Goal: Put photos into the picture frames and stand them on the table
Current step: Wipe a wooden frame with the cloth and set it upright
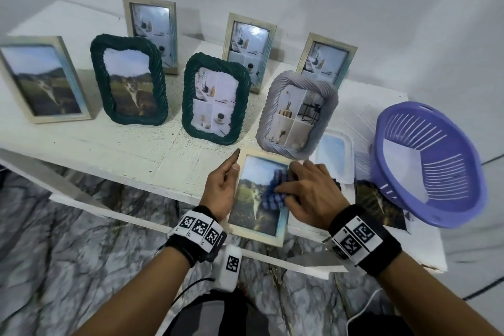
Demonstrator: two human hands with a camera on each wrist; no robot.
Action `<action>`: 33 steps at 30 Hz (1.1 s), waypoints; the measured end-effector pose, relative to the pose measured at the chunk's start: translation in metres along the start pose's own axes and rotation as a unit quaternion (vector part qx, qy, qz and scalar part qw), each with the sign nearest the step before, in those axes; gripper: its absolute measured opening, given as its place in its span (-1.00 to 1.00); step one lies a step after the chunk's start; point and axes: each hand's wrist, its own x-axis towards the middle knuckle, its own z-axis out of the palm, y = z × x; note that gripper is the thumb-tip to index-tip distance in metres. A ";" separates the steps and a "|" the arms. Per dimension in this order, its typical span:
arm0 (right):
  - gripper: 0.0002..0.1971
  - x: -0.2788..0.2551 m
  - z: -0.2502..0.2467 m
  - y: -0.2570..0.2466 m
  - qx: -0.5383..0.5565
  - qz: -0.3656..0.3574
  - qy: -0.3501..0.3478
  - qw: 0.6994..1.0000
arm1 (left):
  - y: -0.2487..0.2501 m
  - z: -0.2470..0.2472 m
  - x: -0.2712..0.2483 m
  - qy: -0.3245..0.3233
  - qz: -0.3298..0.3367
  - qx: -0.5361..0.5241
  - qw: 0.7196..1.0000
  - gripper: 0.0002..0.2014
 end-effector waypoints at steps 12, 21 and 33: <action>-0.63 0.002 0.010 -0.005 -0.002 0.098 0.065 0.993 | 0.002 0.003 -0.001 -0.009 -0.003 0.005 1.000 -0.59; -0.61 -0.016 0.020 -0.045 0.103 -0.047 -0.026 0.993 | 0.001 -0.001 -0.002 -0.019 0.008 0.020 1.000 -0.60; -0.57 0.013 0.012 -0.042 0.067 0.020 0.004 0.998 | 0.000 -0.007 0.000 -0.009 0.010 0.009 1.000 -0.61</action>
